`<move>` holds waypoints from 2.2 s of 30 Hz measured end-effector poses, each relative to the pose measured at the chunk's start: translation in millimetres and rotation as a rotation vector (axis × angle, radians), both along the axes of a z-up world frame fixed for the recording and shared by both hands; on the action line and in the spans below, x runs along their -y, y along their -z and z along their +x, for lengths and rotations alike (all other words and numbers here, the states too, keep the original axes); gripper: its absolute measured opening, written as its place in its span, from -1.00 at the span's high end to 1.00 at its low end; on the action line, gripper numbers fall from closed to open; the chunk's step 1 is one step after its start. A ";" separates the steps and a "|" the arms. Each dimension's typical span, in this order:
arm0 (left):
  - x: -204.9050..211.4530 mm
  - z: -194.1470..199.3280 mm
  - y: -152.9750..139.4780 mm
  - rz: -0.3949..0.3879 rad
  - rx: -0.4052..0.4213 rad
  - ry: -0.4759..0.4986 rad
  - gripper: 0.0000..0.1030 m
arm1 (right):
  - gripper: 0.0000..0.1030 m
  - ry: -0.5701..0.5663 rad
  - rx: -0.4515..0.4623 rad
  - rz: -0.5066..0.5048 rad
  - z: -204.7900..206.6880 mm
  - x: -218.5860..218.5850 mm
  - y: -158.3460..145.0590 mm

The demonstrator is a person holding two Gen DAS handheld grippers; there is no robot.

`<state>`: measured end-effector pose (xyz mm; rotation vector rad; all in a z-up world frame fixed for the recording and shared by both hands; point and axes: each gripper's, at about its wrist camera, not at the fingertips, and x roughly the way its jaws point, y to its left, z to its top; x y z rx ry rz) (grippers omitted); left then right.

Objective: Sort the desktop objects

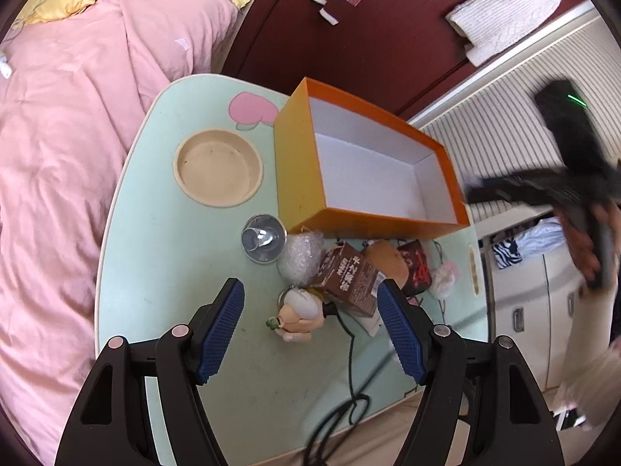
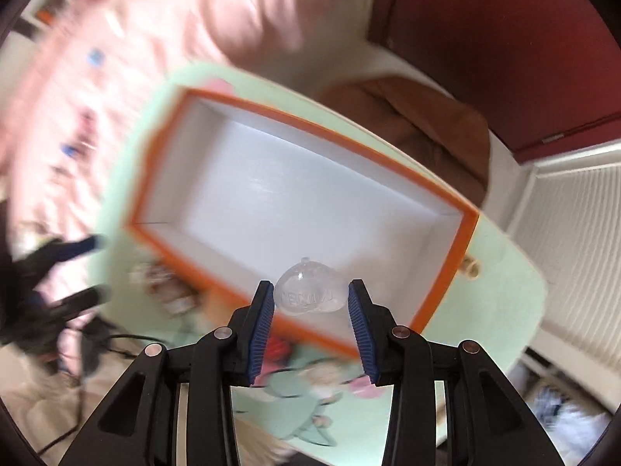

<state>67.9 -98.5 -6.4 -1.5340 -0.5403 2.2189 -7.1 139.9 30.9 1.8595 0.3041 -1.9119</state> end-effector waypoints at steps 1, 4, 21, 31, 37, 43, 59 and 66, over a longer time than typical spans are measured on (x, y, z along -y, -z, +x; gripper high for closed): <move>1.2 -2.5 1.2 -0.007 -0.006 -0.012 -0.39 | 0.25 0.006 -0.008 -0.041 4.4 3.7 -10.5; 9.8 -18.2 4.0 -0.005 -0.026 -0.065 -0.39 | 0.25 0.053 -0.027 -0.133 31.9 -4.8 -11.7; -13.1 -48.0 39.6 -0.213 -0.038 -0.090 -0.39 | 0.24 0.471 -0.111 -0.279 106.6 -73.8 82.3; -30.3 -14.4 40.5 -0.364 -0.043 -0.049 -0.39 | 0.23 0.463 -0.211 -0.228 109.0 -66.4 85.6; -24.1 -5.8 40.0 -0.409 -0.014 -0.063 -0.39 | 0.23 0.458 -0.270 -0.176 113.5 -59.7 95.8; -14.9 4.1 29.3 -0.335 -0.046 -0.094 -0.39 | 0.14 0.473 -0.319 -0.221 124.2 -67.1 90.3; -39.7 83.7 5.9 -0.220 -0.115 0.031 -0.39 | -0.23 0.489 -0.501 -0.297 170.0 -44.9 83.5; -56.0 90.4 23.4 -0.298 -0.100 -0.065 -0.39 | -0.40 0.561 -0.512 -0.121 174.3 -48.1 99.6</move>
